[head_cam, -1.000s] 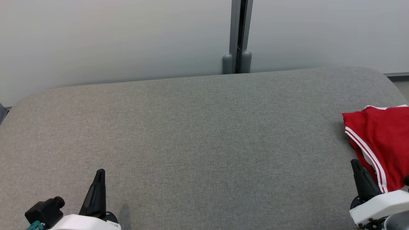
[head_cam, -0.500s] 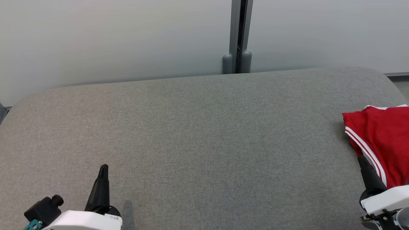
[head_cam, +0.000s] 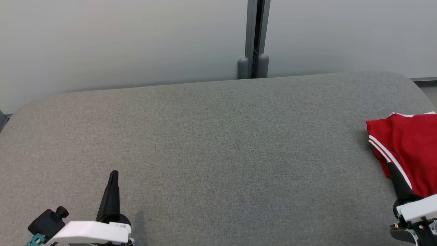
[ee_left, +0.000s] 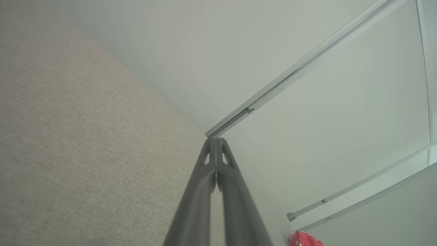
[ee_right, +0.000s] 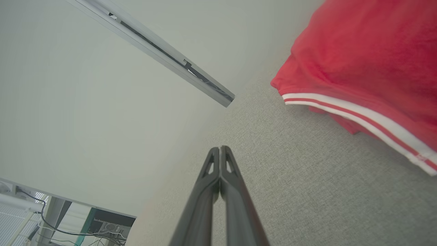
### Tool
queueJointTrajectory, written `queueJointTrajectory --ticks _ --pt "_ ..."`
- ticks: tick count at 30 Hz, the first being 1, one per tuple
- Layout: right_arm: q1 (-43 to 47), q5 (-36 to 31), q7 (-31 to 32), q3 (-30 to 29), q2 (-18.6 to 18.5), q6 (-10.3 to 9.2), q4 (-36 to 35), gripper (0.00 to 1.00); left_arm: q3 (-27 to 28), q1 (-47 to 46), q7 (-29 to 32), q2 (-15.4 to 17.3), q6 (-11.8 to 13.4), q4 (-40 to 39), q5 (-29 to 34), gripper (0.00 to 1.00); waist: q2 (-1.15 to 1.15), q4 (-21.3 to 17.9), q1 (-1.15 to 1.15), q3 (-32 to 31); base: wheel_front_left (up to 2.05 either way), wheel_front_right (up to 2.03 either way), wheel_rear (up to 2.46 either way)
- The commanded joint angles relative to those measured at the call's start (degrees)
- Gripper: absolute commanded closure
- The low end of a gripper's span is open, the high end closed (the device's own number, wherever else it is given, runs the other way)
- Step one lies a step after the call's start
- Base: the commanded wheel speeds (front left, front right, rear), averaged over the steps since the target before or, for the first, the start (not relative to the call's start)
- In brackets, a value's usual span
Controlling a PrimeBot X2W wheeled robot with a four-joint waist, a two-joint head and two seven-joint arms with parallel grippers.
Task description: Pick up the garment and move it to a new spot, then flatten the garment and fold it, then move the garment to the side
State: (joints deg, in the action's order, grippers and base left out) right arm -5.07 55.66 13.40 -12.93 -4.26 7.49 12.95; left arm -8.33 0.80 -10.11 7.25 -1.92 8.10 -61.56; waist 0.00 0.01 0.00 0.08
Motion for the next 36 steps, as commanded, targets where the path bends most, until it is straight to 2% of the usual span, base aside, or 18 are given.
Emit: queueJointTrajectory --ticks 1,36 --pt "-1.55 1.86 0.58 -0.80 -0.38 0.01 -0.08 1.00 0.08 -1.56 -0.33 0.18 -0.46 -0.26 -1.76 1.00 0.00 0.00 0.00 0.00 0.00 0.00 0.00" --pt "-5.58 19.63 6.52 -5.97 -0.24 0.01 4.92 1.00 -0.88 -4.40 -1.45 -2.36 -3.43 2.17 -18.96 1.00 0.00 0.01 0.00 0.08 0.00 0.00 0.00"
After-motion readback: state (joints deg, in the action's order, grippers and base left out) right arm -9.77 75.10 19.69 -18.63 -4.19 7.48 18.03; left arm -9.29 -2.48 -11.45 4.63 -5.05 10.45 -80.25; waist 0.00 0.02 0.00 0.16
